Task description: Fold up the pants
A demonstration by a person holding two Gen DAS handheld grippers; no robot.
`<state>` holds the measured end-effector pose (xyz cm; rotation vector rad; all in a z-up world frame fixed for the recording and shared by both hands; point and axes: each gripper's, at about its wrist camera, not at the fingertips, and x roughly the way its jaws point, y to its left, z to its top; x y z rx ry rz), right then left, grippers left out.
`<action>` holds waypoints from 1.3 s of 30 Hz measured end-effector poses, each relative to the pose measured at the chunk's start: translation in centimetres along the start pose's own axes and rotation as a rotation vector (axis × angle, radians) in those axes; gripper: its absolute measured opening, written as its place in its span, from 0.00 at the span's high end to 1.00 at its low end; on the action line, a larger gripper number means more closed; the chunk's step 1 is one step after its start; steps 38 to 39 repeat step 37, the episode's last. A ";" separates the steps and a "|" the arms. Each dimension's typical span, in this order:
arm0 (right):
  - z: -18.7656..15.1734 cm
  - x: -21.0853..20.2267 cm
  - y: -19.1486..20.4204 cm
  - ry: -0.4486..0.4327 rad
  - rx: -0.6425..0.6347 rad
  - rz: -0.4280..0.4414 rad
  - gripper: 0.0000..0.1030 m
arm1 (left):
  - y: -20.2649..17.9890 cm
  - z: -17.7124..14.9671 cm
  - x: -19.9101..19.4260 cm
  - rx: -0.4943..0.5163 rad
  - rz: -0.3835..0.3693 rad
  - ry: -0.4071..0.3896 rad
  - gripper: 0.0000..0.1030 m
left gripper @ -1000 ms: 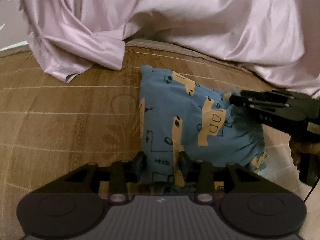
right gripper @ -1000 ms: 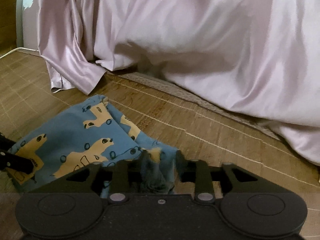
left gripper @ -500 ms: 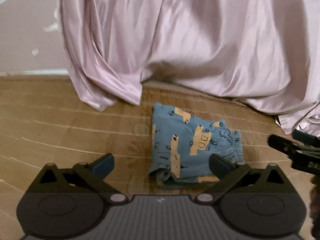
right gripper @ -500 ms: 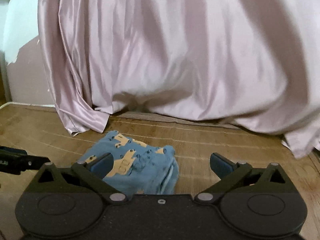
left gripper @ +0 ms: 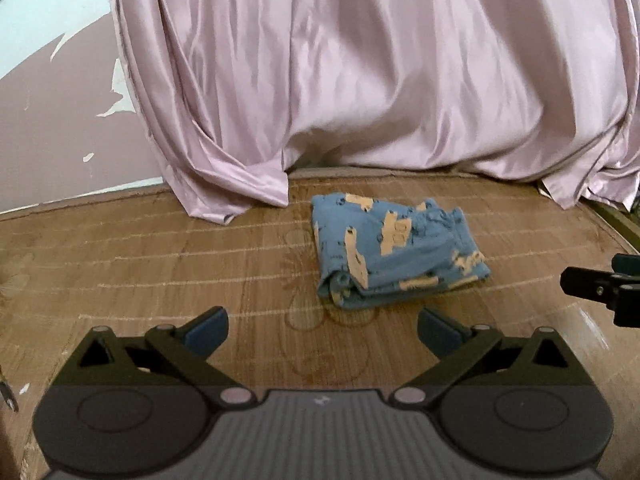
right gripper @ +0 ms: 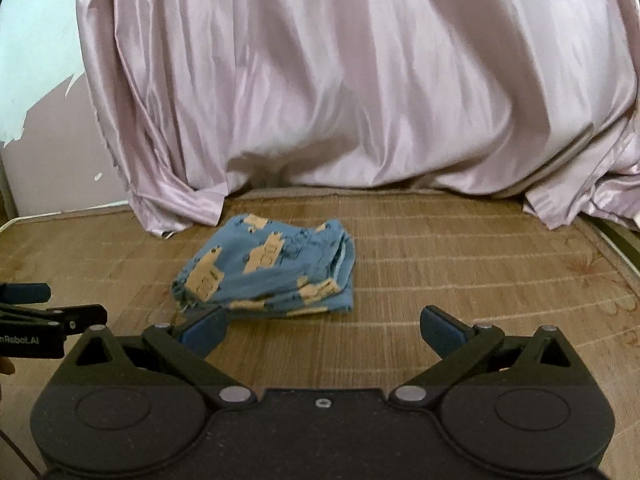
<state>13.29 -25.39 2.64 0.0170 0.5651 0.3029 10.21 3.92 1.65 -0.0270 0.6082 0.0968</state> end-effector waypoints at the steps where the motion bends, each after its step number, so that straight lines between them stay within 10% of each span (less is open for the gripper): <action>1: 0.0 0.2 0.0 0.003 0.000 0.000 0.01 | 0.0 -0.3 -0.1 -0.005 -0.001 0.003 0.00; 39: -0.4 1.6 -0.3 0.068 0.019 0.032 0.01 | 0.1 -1.6 1.3 -0.015 0.016 0.119 0.00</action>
